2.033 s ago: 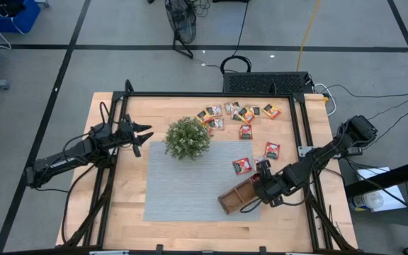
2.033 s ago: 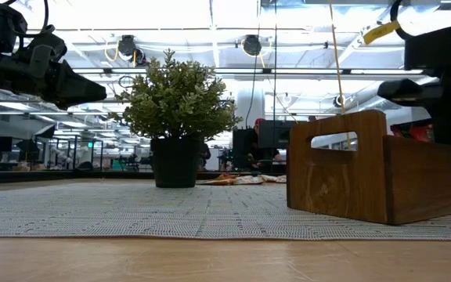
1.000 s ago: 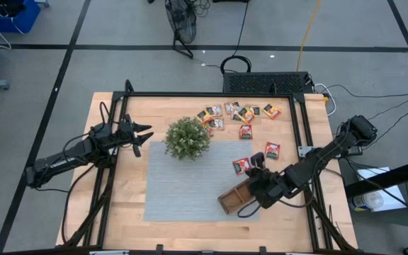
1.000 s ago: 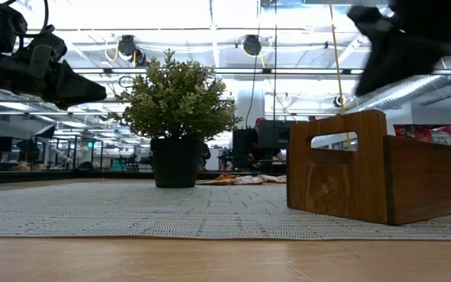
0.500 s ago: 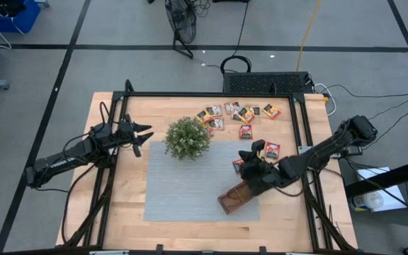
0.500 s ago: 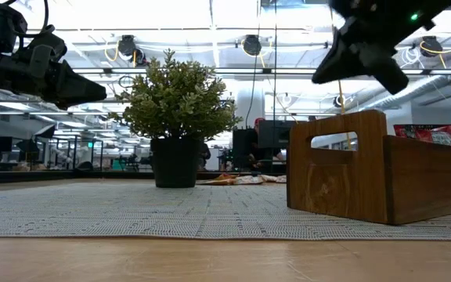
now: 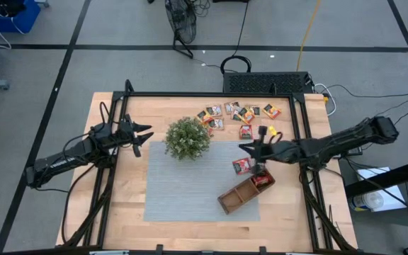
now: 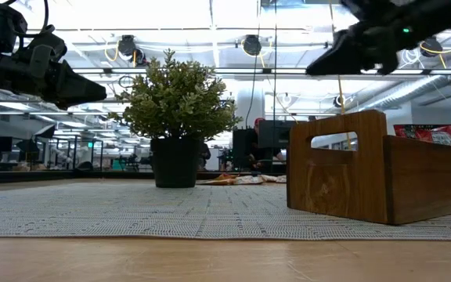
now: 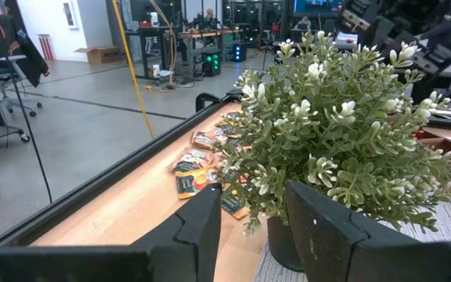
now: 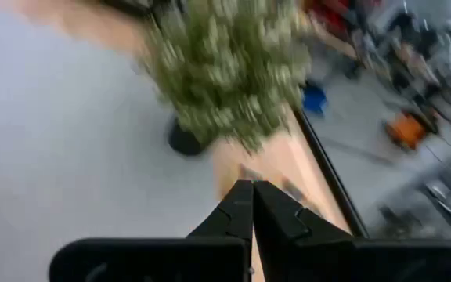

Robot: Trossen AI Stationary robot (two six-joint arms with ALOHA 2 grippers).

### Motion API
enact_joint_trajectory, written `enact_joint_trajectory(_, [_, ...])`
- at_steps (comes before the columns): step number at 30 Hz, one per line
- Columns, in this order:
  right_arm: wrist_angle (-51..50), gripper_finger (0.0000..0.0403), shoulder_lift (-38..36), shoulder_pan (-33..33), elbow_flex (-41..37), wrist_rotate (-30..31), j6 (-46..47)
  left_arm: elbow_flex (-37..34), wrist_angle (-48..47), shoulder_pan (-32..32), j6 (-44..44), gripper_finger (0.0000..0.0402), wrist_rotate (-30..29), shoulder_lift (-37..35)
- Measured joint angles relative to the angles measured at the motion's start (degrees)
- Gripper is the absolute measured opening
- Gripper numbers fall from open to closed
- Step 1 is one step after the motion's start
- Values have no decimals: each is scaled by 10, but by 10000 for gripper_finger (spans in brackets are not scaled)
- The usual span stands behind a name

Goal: Pick & Place Tea
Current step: Put the strawberry tea sachet into the brown organizer

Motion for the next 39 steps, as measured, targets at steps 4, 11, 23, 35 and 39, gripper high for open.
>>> enact_joint_trajectory(4, [125,0,-61,-4,-86,-63,-13,0,0,0,0,147,0,0])
enact_joint_trajectory(11, [225,0,-135,-2,-182,-83,-26,0,0,0,0,147,0,0])
enact_joint_trajectory(23, [229,0,-167,-2,-232,-92,-26,0,0,0,0,147,0,0])
enact_joint_trajectory(35, [230,0,-167,-2,-244,-92,-51,0,0,0,0,148,0,0])
enact_joint_trajectory(39, [230,0,-167,-2,-244,-92,-51,0,0,0,0,147,0,0])
